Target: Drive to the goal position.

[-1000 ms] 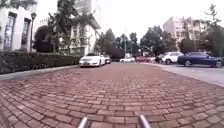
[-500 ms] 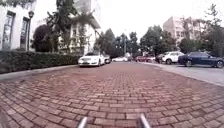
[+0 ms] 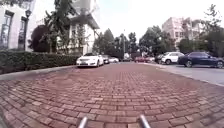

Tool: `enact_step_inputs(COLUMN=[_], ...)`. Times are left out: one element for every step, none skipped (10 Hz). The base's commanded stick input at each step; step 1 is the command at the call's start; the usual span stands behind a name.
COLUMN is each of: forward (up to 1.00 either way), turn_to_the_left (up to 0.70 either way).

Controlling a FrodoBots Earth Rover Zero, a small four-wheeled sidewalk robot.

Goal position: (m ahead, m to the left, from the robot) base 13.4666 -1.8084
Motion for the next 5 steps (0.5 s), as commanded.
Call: enact_step_inputs(forward=[0.70, 0.70, 0.70, 0.70, 0.70], turn_to_the_left=[0.00, 0.00, 0.00, 0.00, 0.00])
